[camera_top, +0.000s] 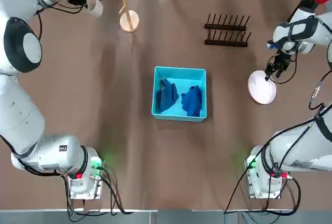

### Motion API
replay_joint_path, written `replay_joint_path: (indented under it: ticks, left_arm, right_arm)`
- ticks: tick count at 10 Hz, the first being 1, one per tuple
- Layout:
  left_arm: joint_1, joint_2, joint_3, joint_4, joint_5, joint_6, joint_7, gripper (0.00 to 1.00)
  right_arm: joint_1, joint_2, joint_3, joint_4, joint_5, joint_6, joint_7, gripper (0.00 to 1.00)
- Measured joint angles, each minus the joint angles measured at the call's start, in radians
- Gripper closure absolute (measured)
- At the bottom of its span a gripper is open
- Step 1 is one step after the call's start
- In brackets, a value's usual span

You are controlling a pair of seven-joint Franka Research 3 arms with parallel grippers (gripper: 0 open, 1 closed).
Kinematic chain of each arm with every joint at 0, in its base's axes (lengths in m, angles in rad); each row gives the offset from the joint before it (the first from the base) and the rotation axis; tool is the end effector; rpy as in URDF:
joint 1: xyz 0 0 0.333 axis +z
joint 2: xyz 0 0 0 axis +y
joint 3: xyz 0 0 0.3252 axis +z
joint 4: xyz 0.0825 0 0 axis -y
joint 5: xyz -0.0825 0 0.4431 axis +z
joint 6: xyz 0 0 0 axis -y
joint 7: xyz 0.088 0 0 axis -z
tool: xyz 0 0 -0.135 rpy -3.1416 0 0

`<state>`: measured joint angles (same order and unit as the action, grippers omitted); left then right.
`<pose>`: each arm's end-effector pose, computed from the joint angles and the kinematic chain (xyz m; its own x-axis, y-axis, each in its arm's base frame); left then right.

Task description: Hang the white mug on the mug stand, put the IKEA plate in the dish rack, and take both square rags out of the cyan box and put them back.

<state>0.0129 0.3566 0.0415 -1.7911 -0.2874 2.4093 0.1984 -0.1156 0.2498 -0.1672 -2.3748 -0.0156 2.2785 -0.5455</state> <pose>0.7271 0.0307 0.3297 0.9591 0.0634 0.2758 0.0154 -0.9848 0.1727 0.4675 -0.1428 0.1283 0.9087 0.2765 -0.3128 0.2465 -0.9600 -0.1327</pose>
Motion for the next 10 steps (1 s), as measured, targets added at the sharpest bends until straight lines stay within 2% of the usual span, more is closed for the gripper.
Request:
replay_joint_path:
  ticks: [2, 4, 5, 8, 10]
  left_arm:
    - [0.0, -0.014, -0.032, 0.007, 0.067, 0.013, -0.066, 0.94]
    - [-0.001, -0.015, -0.058, 0.012, 0.087, 0.072, -0.122, 0.94]
    - [-0.001, -0.013, -0.066, 0.013, 0.088, 0.092, -0.136, 0.94]
    - [-0.011, 0.013, -0.074, 0.033, 0.088, 0.127, -0.17, 0.94]
    - [-0.026, 0.033, -0.077, 0.037, 0.097, 0.157, -0.2, 0.94]
  right_arm:
    - [0.0, 0.017, 0.0, 0.0, 0.0, 0.027, 0.0, 0.04]
    - [0.0, 0.029, 0.0, 0.0, 0.0, 0.051, 0.0, 0.08]
    - [0.0, 0.036, 0.0, 0.0, 0.0, 0.059, 0.0, 0.17]
    - [0.0, 0.047, 0.0, 0.0, 0.0, 0.069, 0.0, 0.67]
    - [0.0, 0.047, 0.0, 0.0, 0.0, 0.07, 0.0, 0.74]
